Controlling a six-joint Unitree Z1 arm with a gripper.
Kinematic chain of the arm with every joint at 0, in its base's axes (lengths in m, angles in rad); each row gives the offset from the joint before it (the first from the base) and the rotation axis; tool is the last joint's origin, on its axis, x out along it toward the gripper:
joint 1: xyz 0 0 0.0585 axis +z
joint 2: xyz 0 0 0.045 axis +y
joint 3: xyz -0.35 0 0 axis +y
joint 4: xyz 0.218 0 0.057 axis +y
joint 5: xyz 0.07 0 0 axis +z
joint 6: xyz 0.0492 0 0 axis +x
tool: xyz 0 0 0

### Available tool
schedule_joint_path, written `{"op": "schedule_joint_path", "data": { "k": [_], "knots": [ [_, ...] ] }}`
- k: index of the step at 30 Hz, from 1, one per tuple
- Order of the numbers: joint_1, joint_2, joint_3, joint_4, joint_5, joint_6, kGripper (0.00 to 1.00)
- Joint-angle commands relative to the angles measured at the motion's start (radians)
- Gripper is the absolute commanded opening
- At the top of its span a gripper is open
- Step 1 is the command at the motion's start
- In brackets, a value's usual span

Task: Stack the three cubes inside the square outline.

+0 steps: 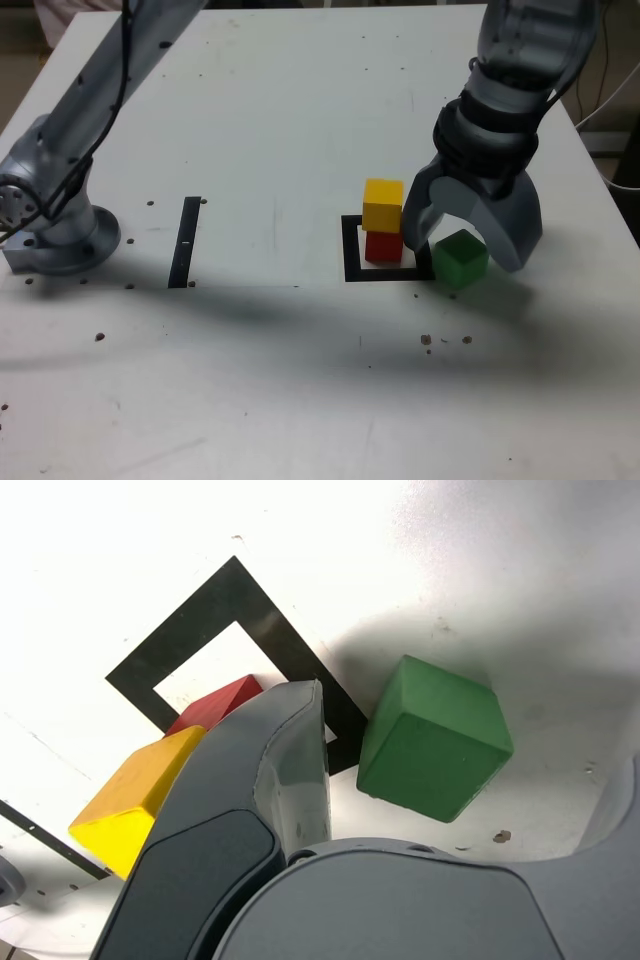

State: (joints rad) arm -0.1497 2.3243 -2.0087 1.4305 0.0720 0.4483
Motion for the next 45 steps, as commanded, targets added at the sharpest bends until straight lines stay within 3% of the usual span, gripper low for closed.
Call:
{"op": "schedule_joint_path", "data": {
  "k": [1, 11, 17, 22, 34, 45],
  "knots": [
    [0.002, 0.014, -0.007, -0.008, -0.004, 0.001, 0.97],
    [0.005, 0.043, -0.026, -0.017, -0.017, -0.012, 0.94],
    [0.012, 0.055, -0.028, -0.013, -0.021, -0.033, 0.85],
    [0.016, 0.06, -0.022, -0.007, -0.022, -0.051, 0.73],
    [0.016, 0.057, -0.021, -0.007, -0.002, -0.072, 0.32],
    [0.016, 0.054, -0.021, -0.006, -0.002, -0.069, 0.3]
  ]
}}
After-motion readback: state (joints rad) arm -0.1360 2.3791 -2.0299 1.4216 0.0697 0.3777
